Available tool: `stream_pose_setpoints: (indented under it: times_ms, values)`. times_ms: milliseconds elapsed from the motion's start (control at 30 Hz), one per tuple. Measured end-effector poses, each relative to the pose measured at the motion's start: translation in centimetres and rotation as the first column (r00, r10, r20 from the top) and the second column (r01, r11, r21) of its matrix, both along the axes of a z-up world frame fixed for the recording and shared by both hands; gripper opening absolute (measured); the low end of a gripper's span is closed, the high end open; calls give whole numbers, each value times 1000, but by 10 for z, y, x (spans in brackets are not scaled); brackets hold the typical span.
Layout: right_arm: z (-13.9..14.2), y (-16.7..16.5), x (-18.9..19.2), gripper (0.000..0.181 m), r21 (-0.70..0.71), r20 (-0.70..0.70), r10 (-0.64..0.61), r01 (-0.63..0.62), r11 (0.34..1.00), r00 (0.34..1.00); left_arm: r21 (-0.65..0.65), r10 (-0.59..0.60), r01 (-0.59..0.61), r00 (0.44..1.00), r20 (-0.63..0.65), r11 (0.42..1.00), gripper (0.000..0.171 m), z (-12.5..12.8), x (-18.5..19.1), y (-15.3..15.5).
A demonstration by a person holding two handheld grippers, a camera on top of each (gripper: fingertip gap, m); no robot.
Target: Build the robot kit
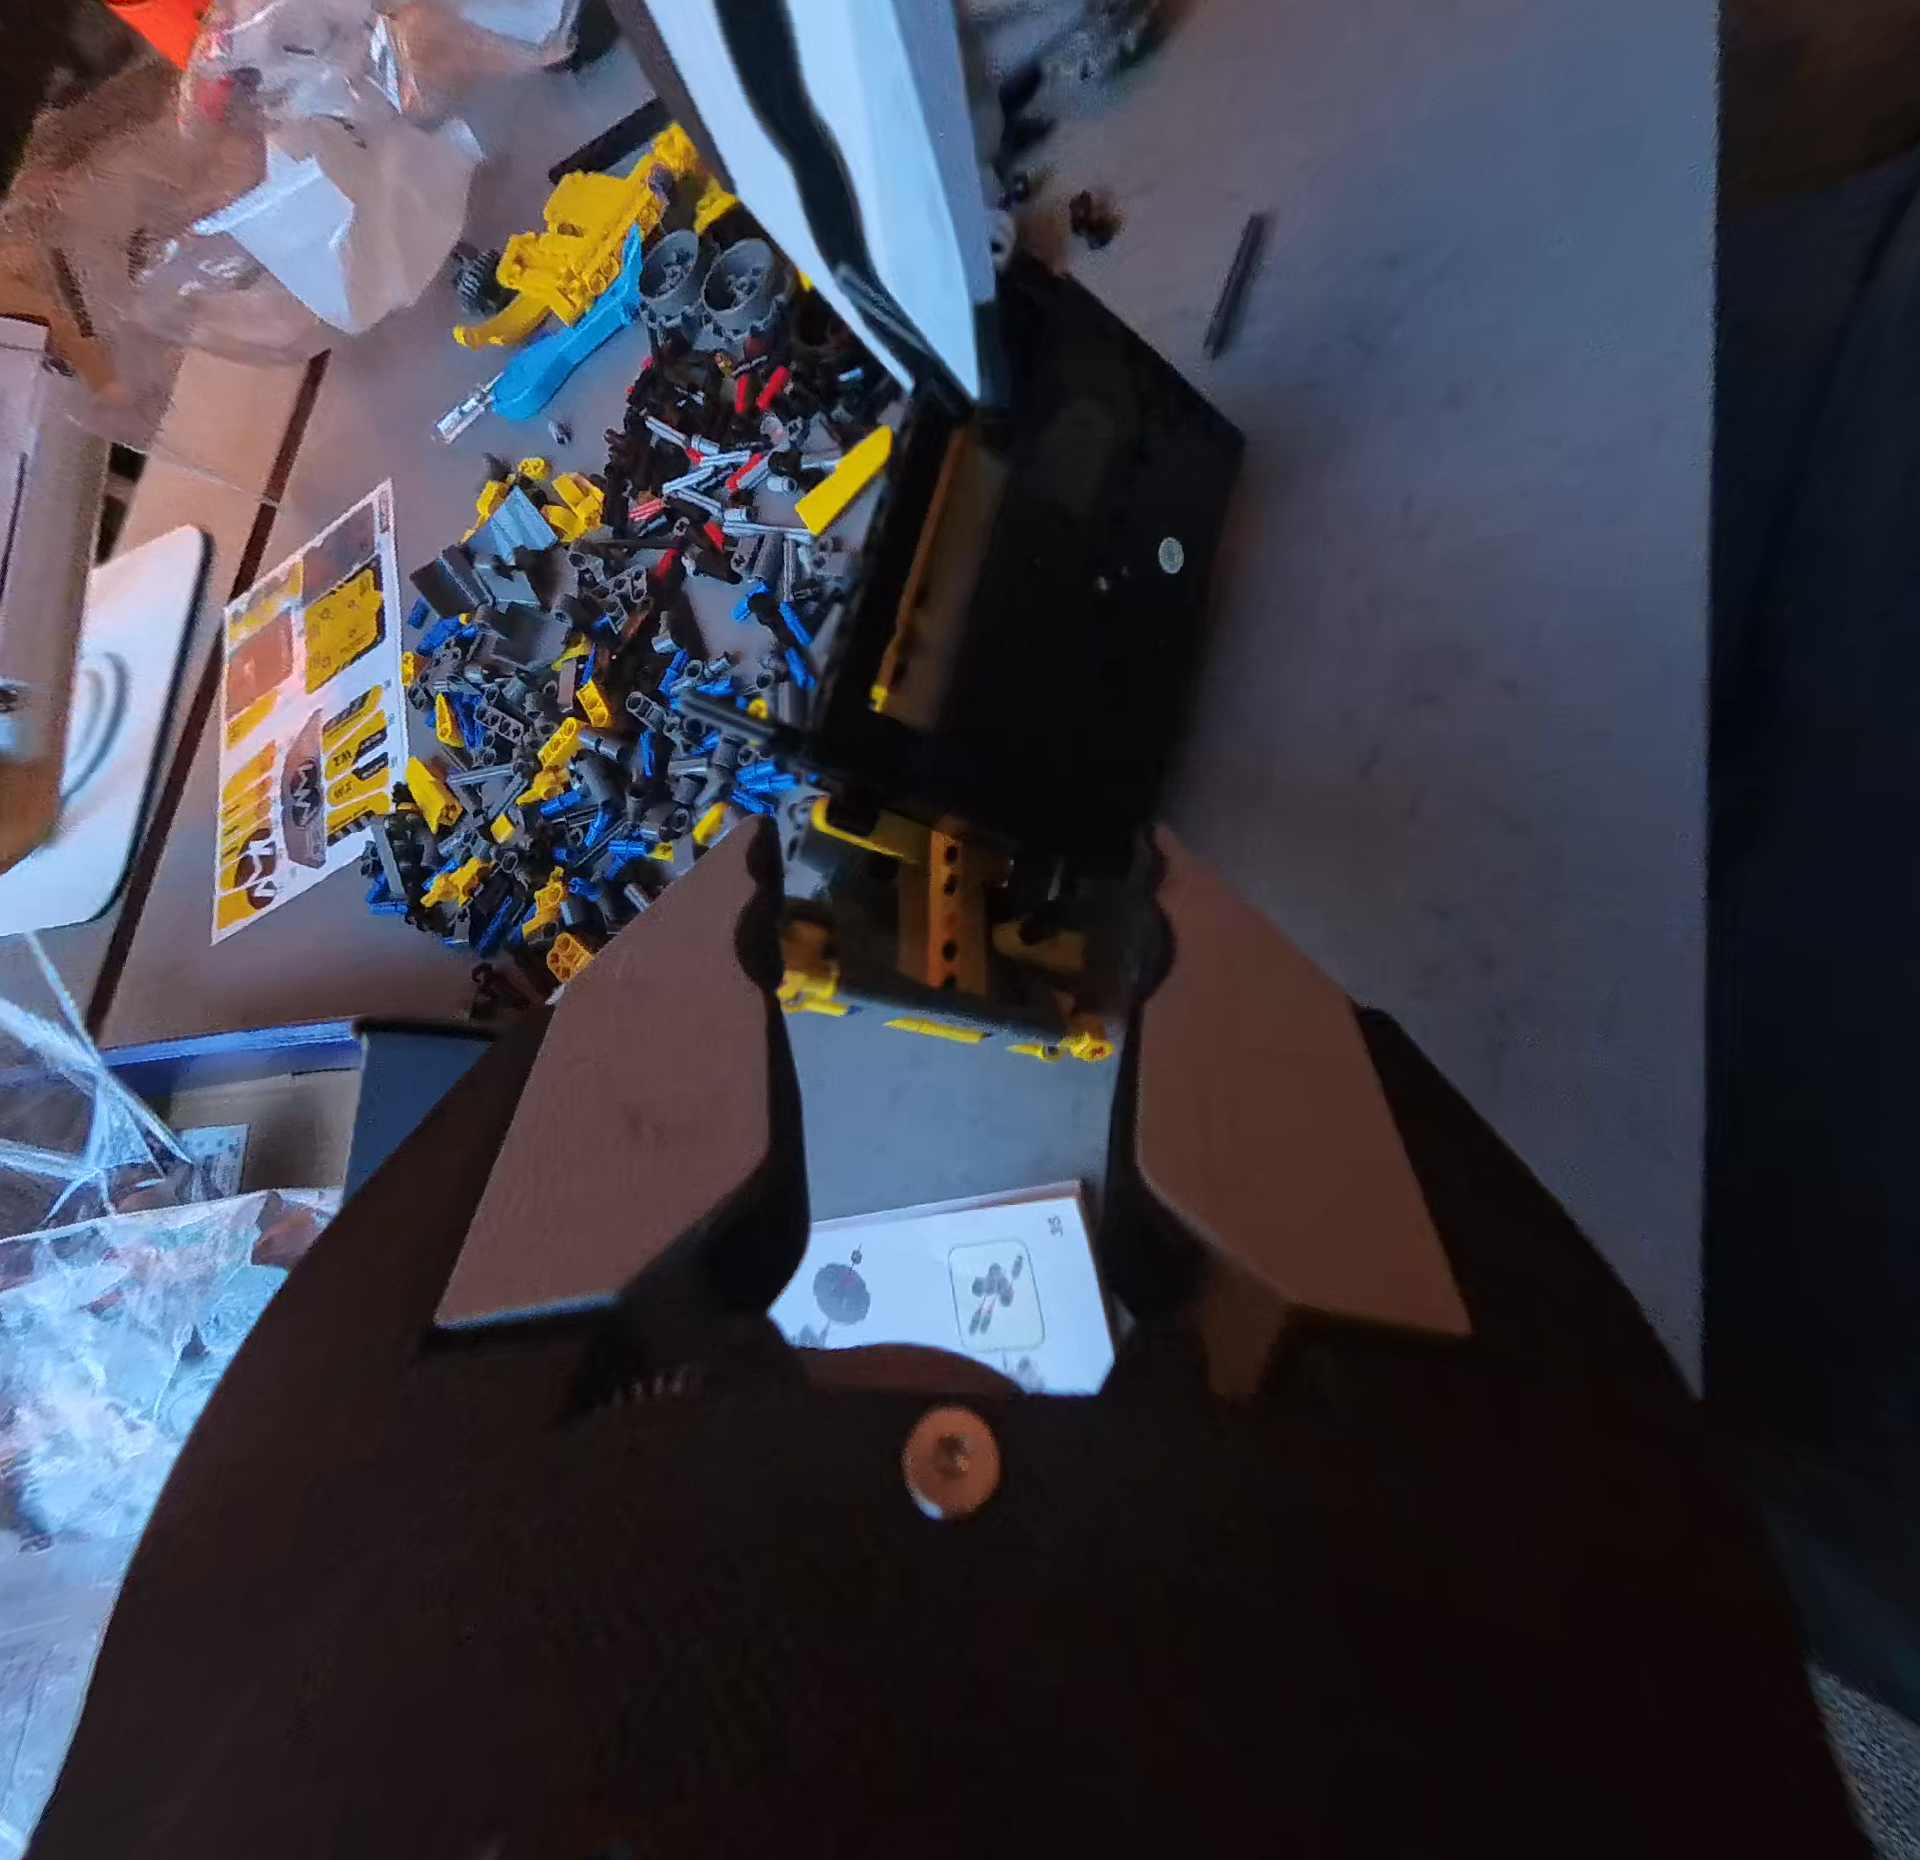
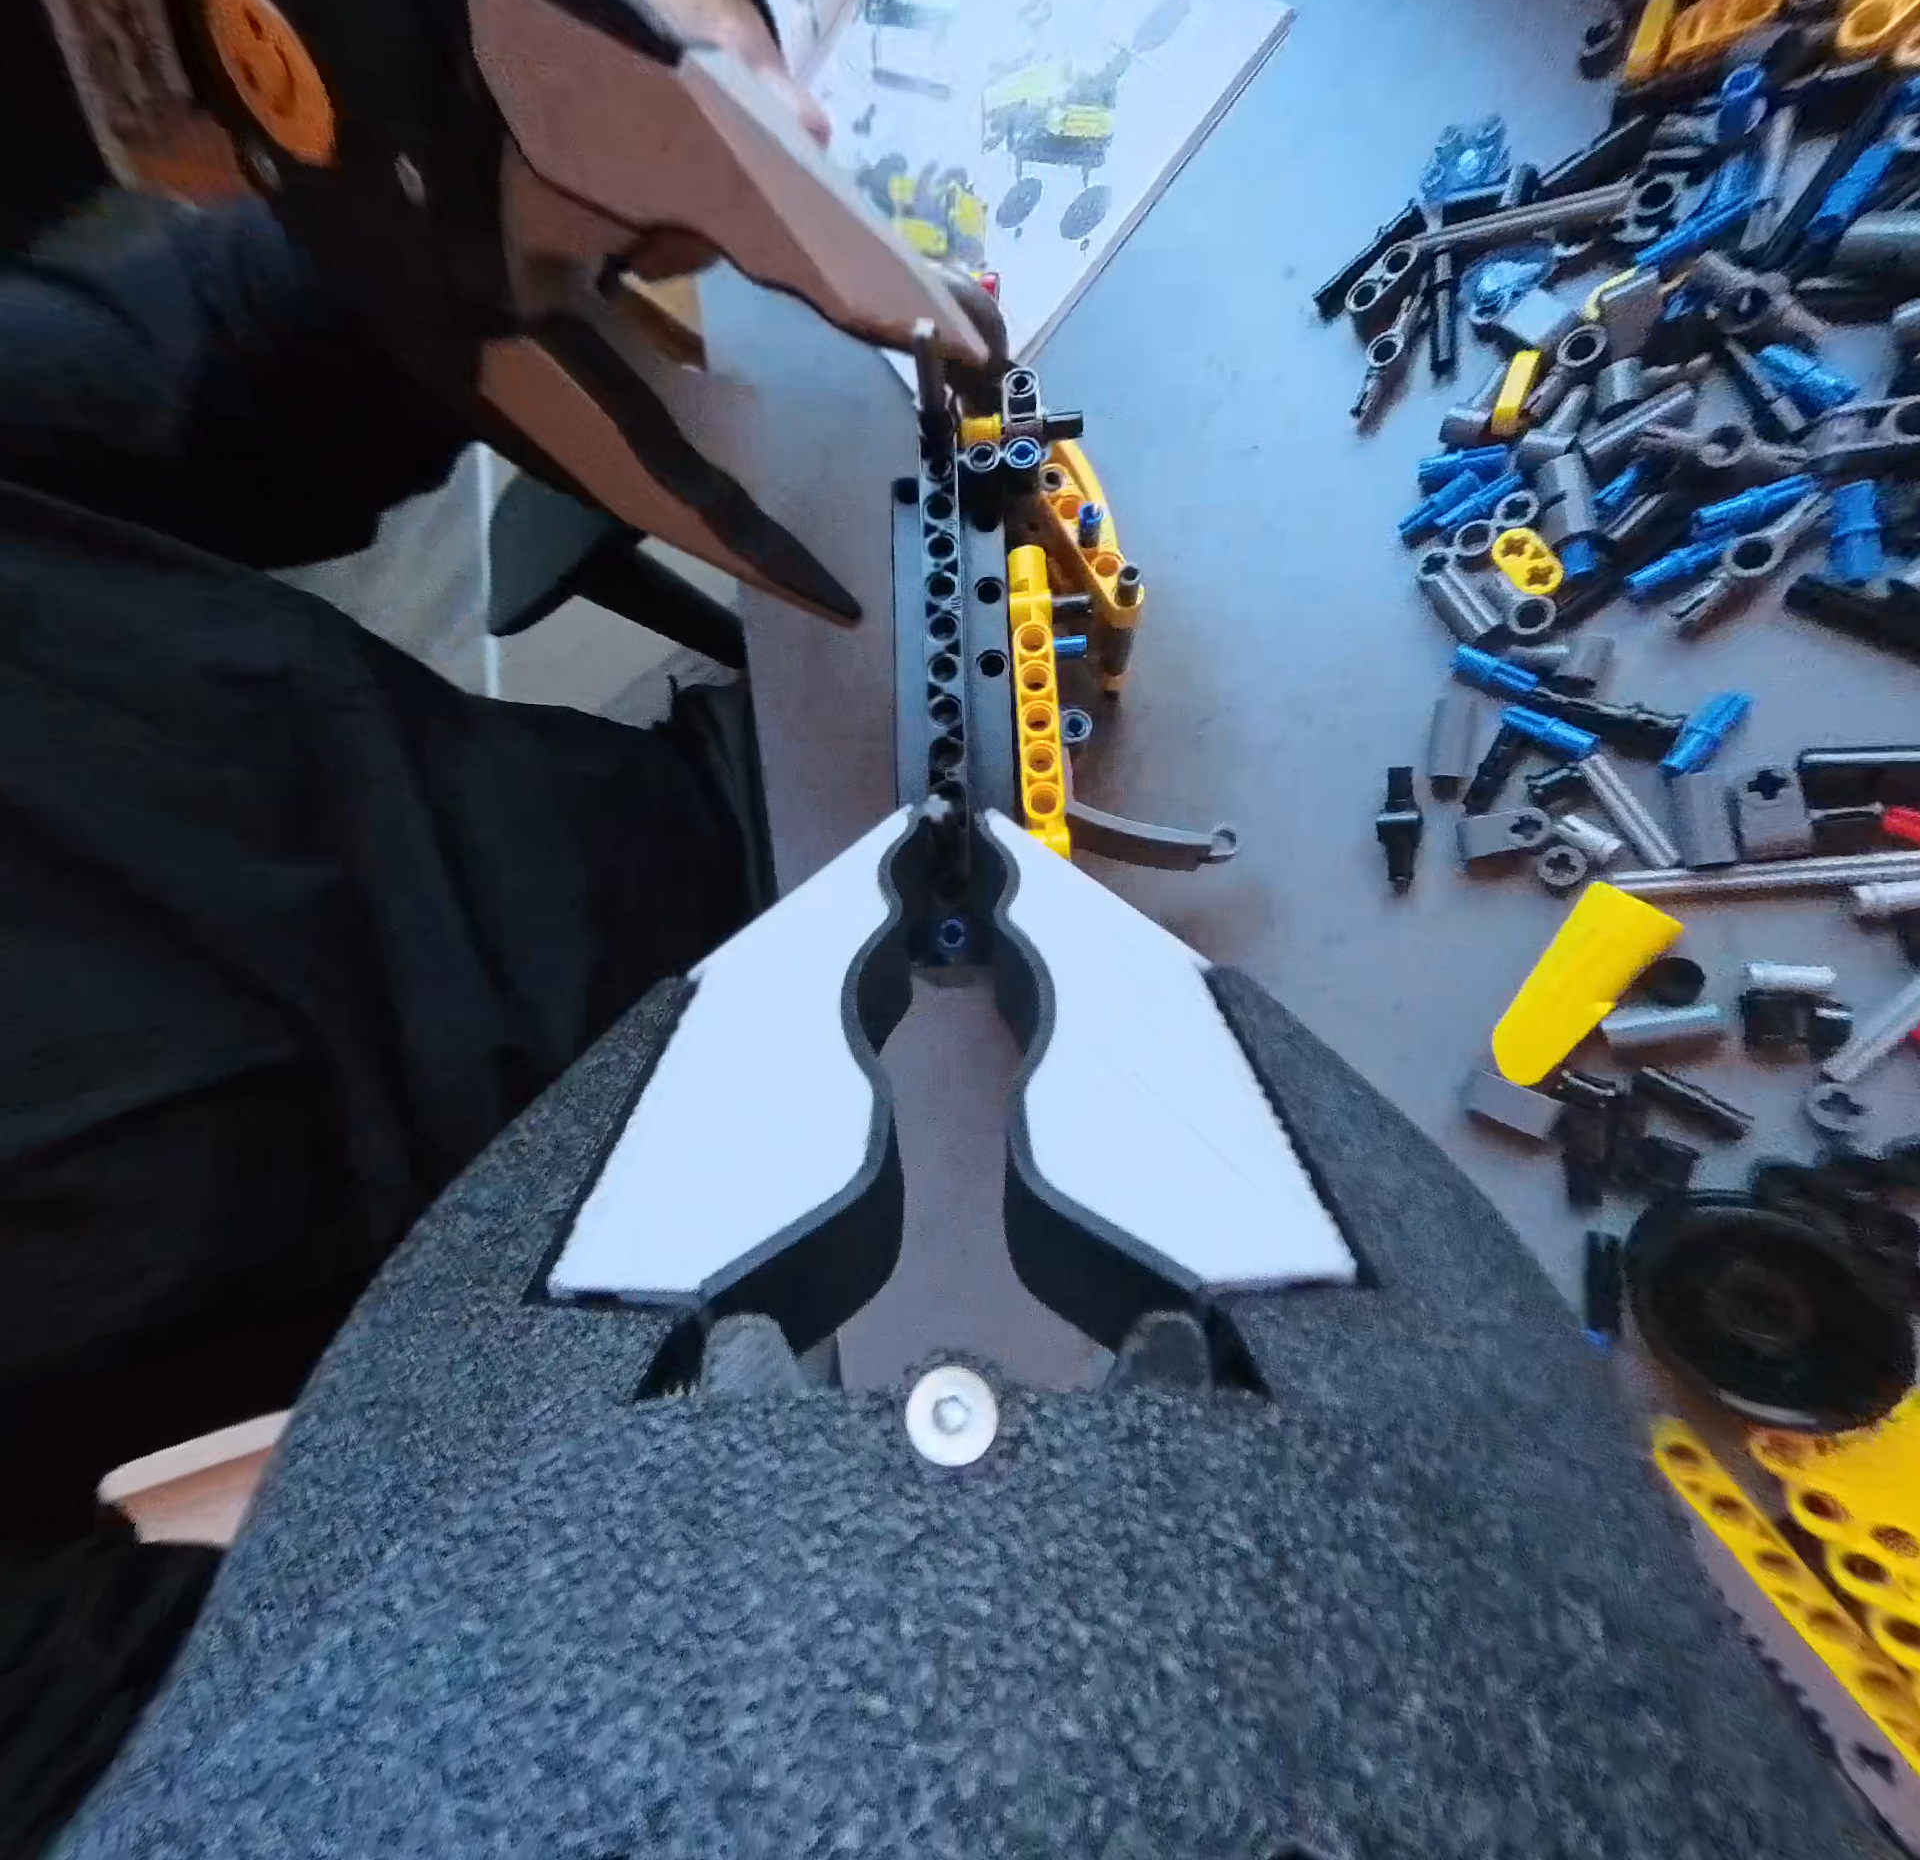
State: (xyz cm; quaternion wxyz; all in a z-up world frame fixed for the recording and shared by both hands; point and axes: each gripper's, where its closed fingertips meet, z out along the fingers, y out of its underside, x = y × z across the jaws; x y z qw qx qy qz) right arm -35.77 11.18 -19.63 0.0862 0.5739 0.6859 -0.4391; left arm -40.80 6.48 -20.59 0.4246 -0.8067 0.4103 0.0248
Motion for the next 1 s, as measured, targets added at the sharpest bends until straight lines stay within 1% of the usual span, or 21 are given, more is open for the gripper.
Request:
stream_pose_setpoints:
  times_ms: [33,100,167,233,267,333,400,467,500,567,633,700,733,767,833,867,900,933,1000]
  values:
    - [0,1,-1,8,-25,9,1,-1,1000,1000,4,0,0,1000,-4,1000,64,-4,2,0]
    - [1,2,-1,8,-82,27,-8,10,997,1000,-12,2,-2,1000,29,1000,69,-10,6,1]
    - [7,6,-4,12,-147,16,-36,38,988,999,-25,11,-9,998,66,1000,66,-10,4,3]
    - [18,14,-8,14,-166,-38,-87,79,983,996,-47,23,-18,995,98,999,60,-8,2,3]
    - [25,17,-8,20,-155,-79,-105,92,984,991,-51,29,-23,993,113,998,60,-7,0,3]
    - [29,19,-2,27,-75,-152,-126,115,990,980,-64,34,-25,989,147,998,54,-6,-2,0]
    - [21,15,6,41,68,-218,-122,139,988,968,-78,57,-45,986,159,996,53,-8,-6,-3]
    - [5,13,13,44,240,-257,-106,169,956,960,-93,77,-62,984,159,994,53,-13,-10,-6]
    - [2,14,13,41,306,-284,-103,192,933,953,-93,82,-67,983,162,993,53,-14,-10,-7]
    - [1,13,11,34,361,-341,-100,228,904,935,-99,83,-67,982,167,993,49,-18,-7,-8]
    - [-1,17,7,27,421,-370,-111,272,865,923,-131,85,-62,981,174,989,46,-27,-2,-10]
    - [1,17,6,26,449,-391,-100,284,847,915,-141,116,-95,981,153,985,43,-33,-5,-8]
    - [0,16,6,26,461,-395,-93,285,841,914,-127,131,-110,978,164,986,43,-31,-6,-7]
    - [-1,16,7,25,473,-397,-88,286,834,914,-113,141,-120,970,197,986,42,-27,-5,-6]
    - [0,13,7,22,496,-418,-74,296,816,905,-128,150,-116,943,297,985,34,-24,3,-7]
    - [0,11,8,22,531,-431,-50,298,793,901,-143,168,-126,926,337,982,39,-25,8,-9]
    - [1,9,8,21,576,-454,-11,303,759,891,-147,187,-144,920,343,979,43,-29,11,-11]
    - [2,5,9,21,623,-472,35,305,721,881,-127,192,-157,920,342,979,42,-29,12,-15]
    - [1,-4,14,21,726,-483,143,304,617,864,-115,191,-160,915,356,980,38,-26,18,-26]
